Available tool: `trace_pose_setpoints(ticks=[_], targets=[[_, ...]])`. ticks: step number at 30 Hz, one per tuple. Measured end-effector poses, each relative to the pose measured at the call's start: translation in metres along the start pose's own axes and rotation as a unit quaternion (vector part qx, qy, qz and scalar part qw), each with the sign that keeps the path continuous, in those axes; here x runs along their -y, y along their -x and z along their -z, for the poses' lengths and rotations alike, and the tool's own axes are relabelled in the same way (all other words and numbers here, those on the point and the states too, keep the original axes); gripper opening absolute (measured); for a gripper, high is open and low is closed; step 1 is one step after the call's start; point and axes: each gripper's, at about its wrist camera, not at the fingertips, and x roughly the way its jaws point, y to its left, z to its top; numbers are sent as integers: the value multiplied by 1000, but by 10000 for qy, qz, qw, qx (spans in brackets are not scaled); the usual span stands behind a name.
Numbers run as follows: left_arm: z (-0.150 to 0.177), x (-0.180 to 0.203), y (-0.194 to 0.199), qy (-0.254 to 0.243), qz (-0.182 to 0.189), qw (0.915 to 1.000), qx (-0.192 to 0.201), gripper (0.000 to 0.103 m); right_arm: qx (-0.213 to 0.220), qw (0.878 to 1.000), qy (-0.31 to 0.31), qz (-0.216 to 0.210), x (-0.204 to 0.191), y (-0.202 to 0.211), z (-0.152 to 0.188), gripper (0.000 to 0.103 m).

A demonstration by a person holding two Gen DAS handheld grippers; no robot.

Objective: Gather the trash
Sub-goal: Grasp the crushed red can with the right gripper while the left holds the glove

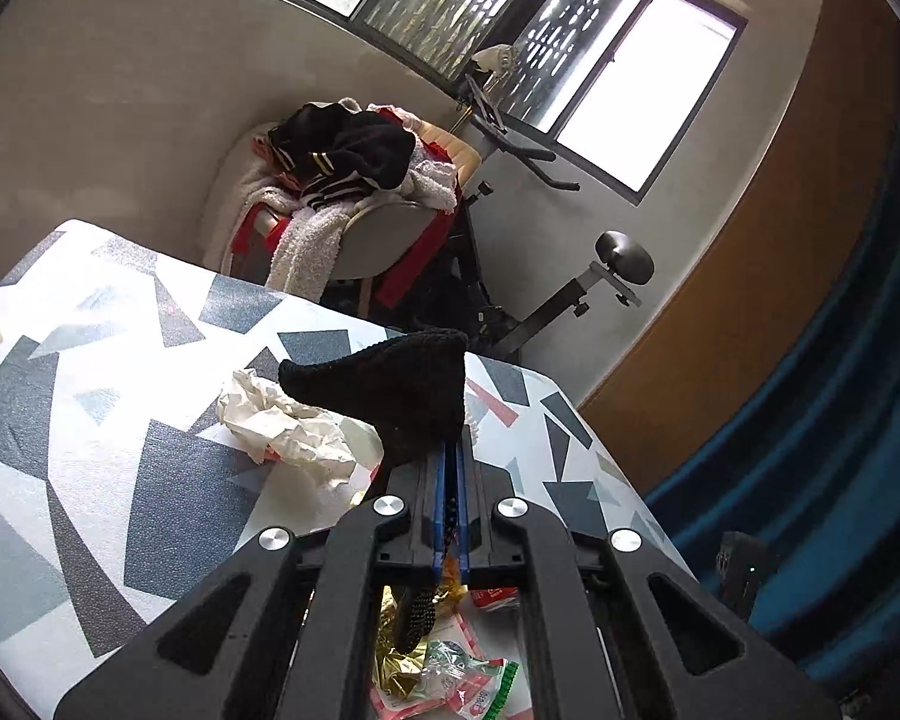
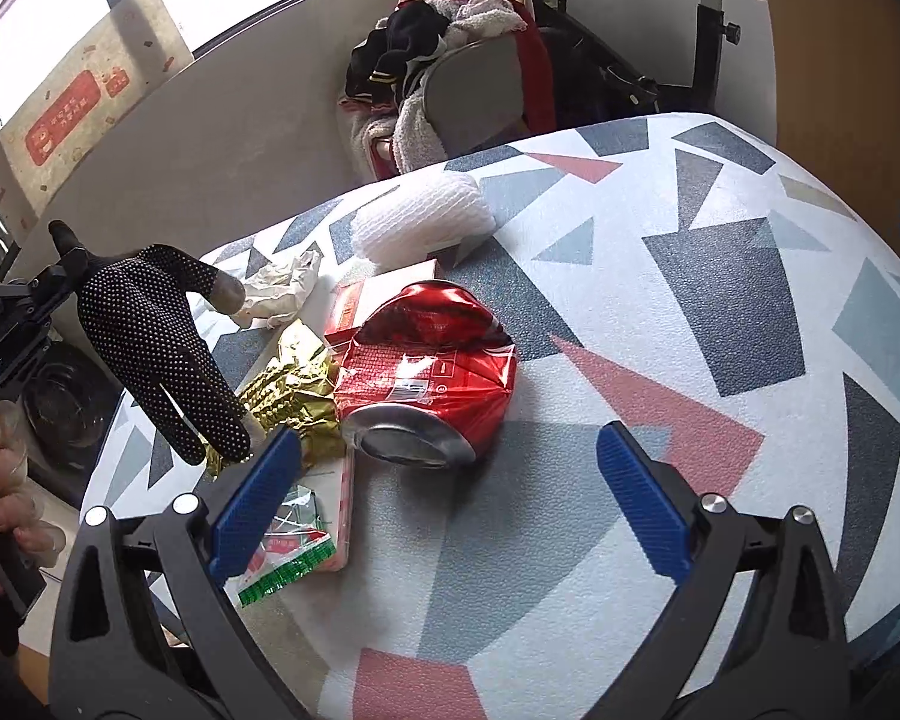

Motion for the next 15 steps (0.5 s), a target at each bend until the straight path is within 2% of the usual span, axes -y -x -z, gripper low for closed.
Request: trace_pose_setpoints(ticks=[3, 6, 9, 15], targets=[[-9, 7, 20, -355, 20, 9993, 113, 3, -133, 9987, 207, 441, 1, -28, -19, 97], [-6, 3, 27, -463, -49, 9989, -7, 3, -432, 9962, 289, 700, 7, -58, -29, 97], [0, -8, 31, -460, -150, 9988, -94, 3, -701, 9956, 131, 615, 13, -79, -31, 97], [13, -25, 31, -294, -194, 9991, -216, 3, -882, 9954, 242, 274, 0, -96, -32, 96]])
